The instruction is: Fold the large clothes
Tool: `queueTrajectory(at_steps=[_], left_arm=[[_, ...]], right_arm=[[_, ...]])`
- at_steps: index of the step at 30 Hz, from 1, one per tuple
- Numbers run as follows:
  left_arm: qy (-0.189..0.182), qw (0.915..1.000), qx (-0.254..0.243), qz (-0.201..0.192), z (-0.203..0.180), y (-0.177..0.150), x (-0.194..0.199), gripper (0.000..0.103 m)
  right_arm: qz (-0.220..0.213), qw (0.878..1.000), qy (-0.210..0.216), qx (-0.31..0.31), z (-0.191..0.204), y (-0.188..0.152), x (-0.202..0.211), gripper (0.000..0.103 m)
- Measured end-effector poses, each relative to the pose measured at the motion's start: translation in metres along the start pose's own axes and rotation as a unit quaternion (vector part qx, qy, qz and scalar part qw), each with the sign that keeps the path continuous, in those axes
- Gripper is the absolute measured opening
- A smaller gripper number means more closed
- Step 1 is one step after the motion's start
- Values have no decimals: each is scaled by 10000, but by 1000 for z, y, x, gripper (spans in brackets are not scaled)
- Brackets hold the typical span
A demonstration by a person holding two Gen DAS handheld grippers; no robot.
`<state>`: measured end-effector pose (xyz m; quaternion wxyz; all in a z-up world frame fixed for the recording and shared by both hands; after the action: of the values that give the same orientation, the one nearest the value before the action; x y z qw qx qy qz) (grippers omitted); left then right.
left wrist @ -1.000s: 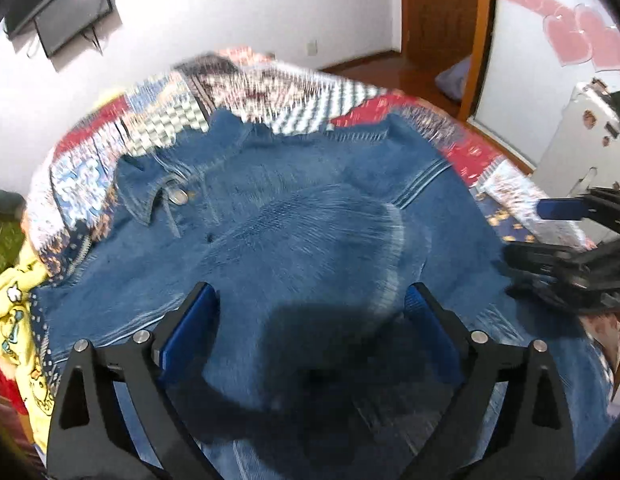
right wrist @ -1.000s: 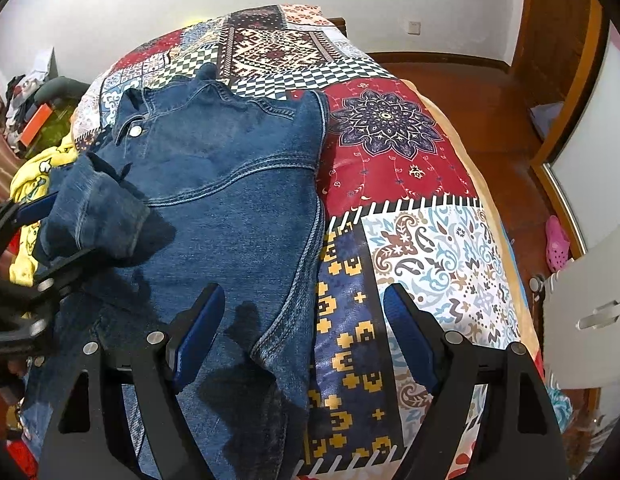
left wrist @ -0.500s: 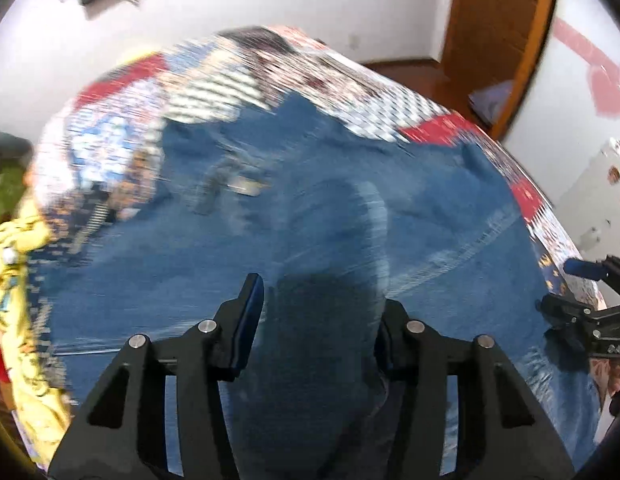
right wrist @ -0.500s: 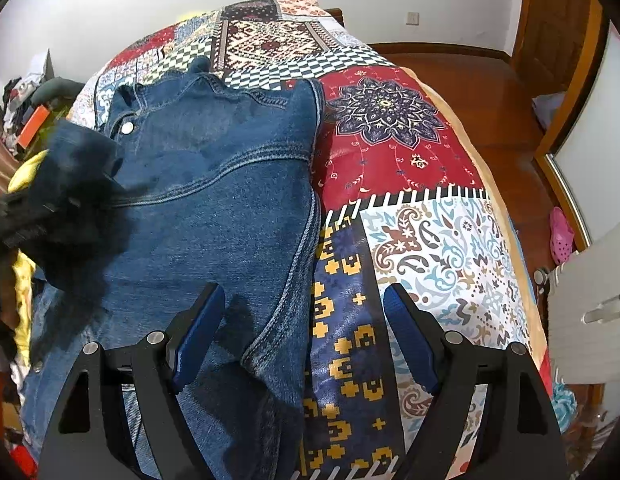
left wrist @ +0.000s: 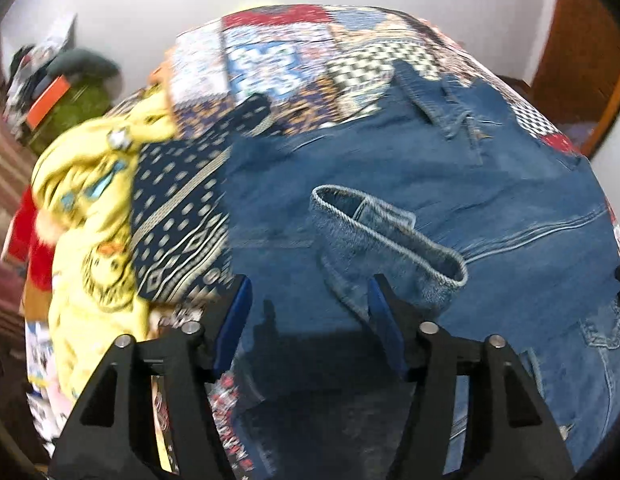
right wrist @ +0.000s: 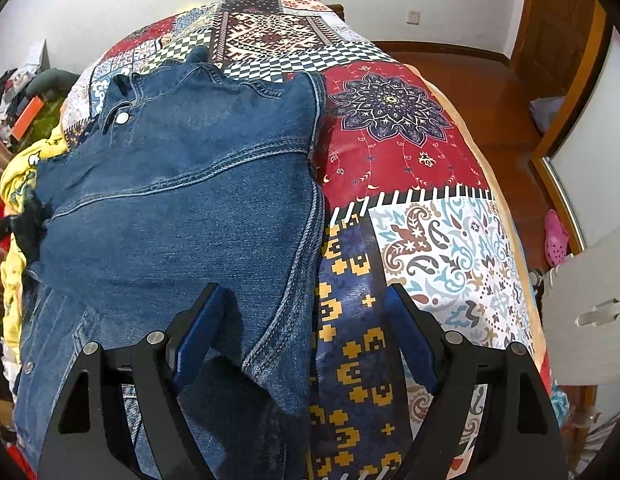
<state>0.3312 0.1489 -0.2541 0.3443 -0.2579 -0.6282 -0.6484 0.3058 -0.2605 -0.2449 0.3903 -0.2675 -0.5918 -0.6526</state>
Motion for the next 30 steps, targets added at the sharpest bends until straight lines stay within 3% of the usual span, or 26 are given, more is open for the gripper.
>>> queueTrajectory(at_steps=[6,10,14,16,19,22,25,28,30], left_arm=[[-158,9995,264,-49,12,-12,22,63],[-155,9993,203,-284,1,-12,34,87],[-373,9973,298,-550,-9,-6,49,89],[-426,9961,297,-707,-13,-2,54,98],[-96,9963,26,-854,-14,-1,49,101],[277,9985,-51,-474,-1,-17,19,101],[416,9991,108,-6,19,-41,-9,101],[6,9987,509,71,32,-59,-14,101],[11,9976,679,164,42,-64,-11,101]], right_arm=[[4,9999,-83,75,7,2,2,79],[-86,9999,-81,113,15,7,7,79],[-90,9997,-94,218,26,9,9,79],[-79,9995,-104,290,30,8,8,79],[-19,9991,-131,406,35,6,7,79],[25,9987,-148,481,37,3,6,79],[78,9986,-177,493,34,0,5,79],[103,9986,-227,466,27,-2,8,79],[107,9987,-251,434,23,-2,9,79]])
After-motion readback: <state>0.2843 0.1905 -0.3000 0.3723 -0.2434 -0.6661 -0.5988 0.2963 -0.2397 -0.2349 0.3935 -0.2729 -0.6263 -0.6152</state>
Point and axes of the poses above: each gripper's, at about its wrist camera, not at the fingertips, and x roughly against the way its jaws point, z to its left, y to its top, the point moved 6 cm from there along -x, roughly the way its jaws point, and after that the axes turned 10 degrees about -z, right-handed, at the moved point
